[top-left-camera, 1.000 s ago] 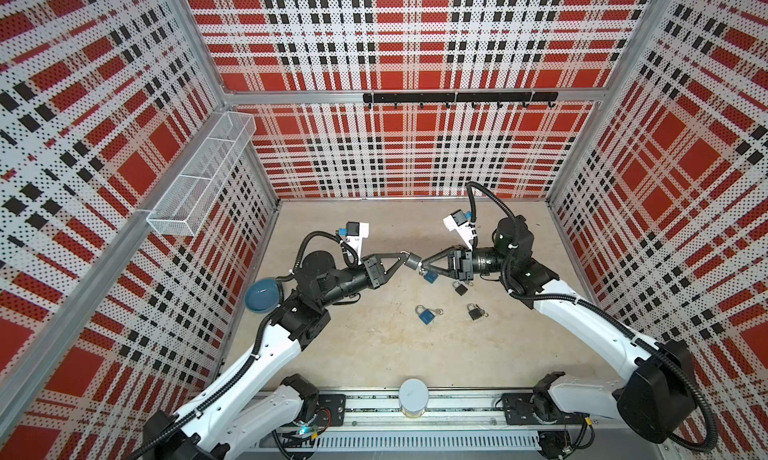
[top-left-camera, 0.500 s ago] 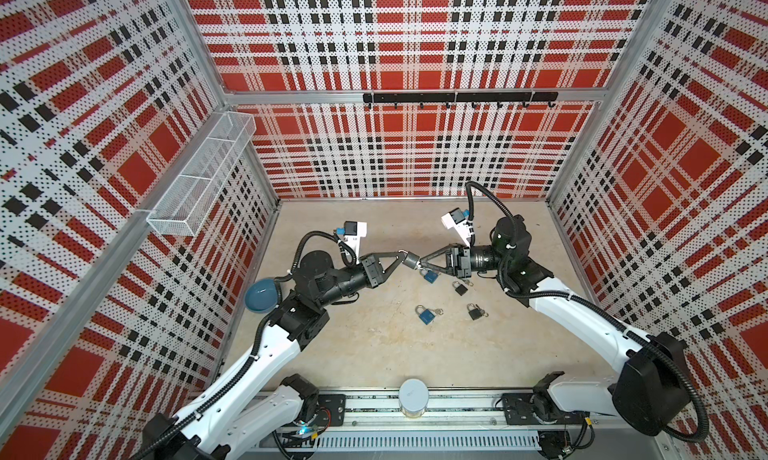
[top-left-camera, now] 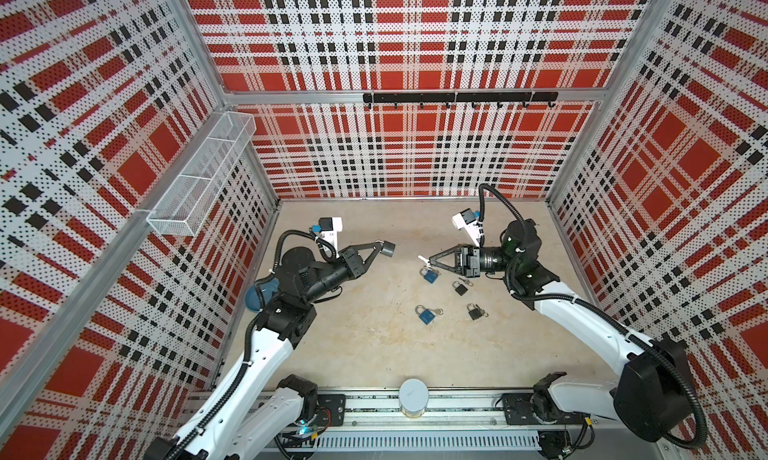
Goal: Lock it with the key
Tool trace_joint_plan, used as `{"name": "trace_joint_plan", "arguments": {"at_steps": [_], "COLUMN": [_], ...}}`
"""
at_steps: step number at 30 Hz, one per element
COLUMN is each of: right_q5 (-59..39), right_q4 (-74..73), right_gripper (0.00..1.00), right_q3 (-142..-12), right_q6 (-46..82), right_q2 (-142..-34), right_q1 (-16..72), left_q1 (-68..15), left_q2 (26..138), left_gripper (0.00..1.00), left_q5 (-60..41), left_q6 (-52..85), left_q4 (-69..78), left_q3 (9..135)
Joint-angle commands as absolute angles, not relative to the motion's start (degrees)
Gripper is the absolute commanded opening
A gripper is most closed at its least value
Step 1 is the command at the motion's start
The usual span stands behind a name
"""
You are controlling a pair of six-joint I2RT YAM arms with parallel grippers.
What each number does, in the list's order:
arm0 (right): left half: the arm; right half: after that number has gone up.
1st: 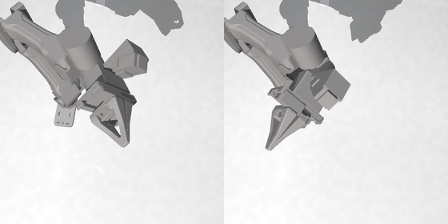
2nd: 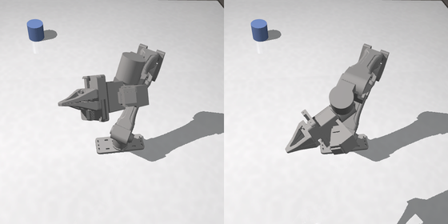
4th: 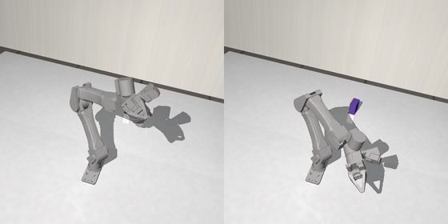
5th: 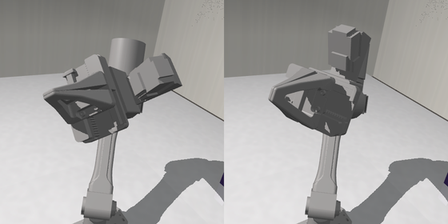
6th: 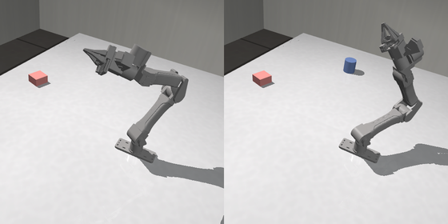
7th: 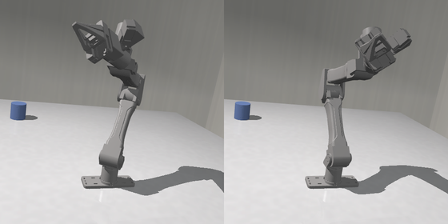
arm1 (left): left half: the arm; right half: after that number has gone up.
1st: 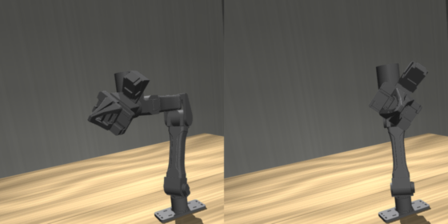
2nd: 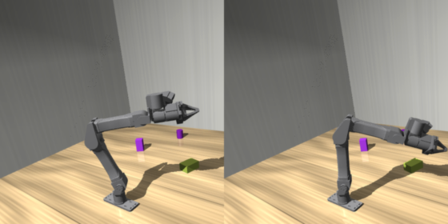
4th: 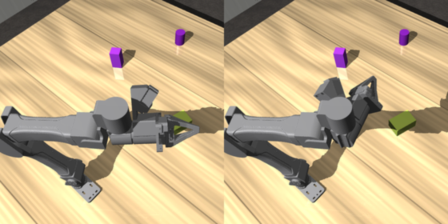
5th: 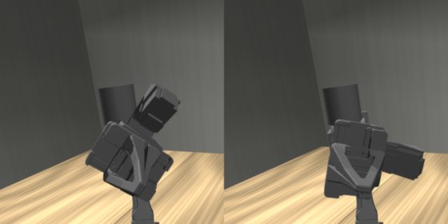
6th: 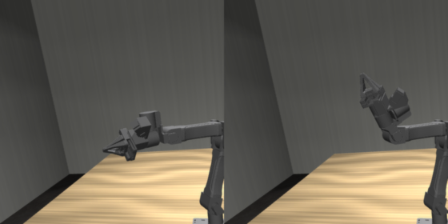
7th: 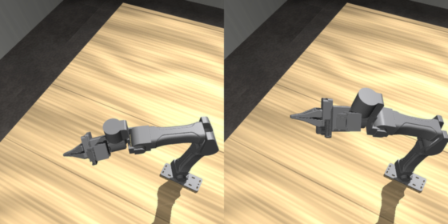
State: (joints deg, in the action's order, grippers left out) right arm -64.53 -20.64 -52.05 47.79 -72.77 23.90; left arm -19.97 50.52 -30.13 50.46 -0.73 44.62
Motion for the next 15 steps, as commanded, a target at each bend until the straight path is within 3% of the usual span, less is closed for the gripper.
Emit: {"name": "trace_joint_plan", "arguments": {"at_steps": [1, 5, 15], "right_q5": [-62.72, -58.71, -55.92], "right_q4": [-17.55, -4.64, 1.52], "right_gripper": [0.0, 0.0, 0.0], "right_q3": [-52.11, -54.34, -54.27], "right_q6": [44.73, 36.12, 32.02], "right_q2": [-69.94, -68.84, -68.12], "right_q1": [21.98, 21.84, 21.87], "left_q1": [-19.8, -20.7, -24.71], "left_q2": [52.15, 55.09, 65.08], "left_gripper": [0.0, 0.0, 0.0], "left_q5": [-27.51, -23.28, -18.03], "left_q6": [44.68, 40.97, 40.78], "left_q4": [-12.79, -18.64, -10.52], "left_q3": [43.71, 41.86, 36.22]}}
